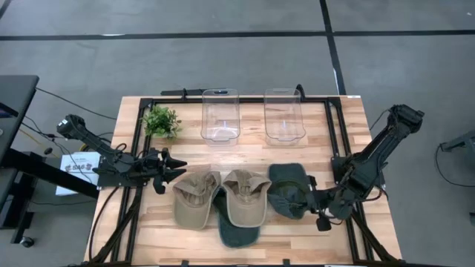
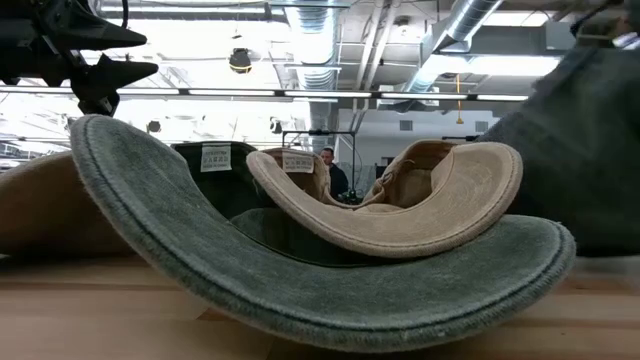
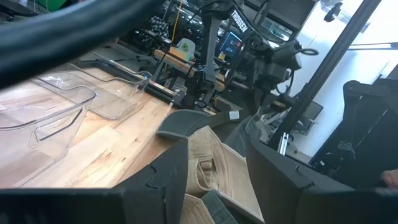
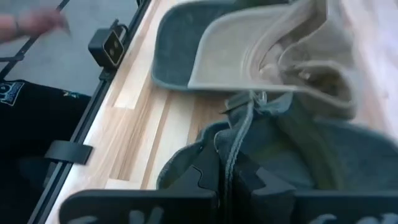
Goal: Pick & Place hat
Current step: Put the right black cap into the right transparent bin
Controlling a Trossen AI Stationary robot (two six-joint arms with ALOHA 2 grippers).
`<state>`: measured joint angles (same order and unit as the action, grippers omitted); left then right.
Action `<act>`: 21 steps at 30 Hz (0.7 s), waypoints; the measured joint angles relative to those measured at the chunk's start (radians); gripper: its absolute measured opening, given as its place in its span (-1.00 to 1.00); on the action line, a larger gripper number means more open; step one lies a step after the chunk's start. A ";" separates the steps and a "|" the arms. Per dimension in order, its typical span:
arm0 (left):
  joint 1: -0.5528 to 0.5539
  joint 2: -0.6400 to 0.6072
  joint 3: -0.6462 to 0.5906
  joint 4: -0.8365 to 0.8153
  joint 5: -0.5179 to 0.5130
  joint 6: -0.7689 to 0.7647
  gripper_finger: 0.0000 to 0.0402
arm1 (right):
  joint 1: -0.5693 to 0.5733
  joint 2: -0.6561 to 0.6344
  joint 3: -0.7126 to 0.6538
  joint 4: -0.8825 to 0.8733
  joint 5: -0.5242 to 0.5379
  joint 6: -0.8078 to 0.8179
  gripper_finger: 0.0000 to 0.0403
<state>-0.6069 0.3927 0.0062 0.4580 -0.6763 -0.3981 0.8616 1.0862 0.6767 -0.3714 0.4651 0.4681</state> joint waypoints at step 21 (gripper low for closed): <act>0.019 0.001 0.000 0.045 -0.038 0.081 -0.21 | -0.169 -0.042 0.312 -0.176 0.041 -0.212 -1.00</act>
<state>-0.5880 0.3935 0.0063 0.5034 -0.7143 -0.3168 0.6929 1.0443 0.9888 -0.5470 0.5066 0.2557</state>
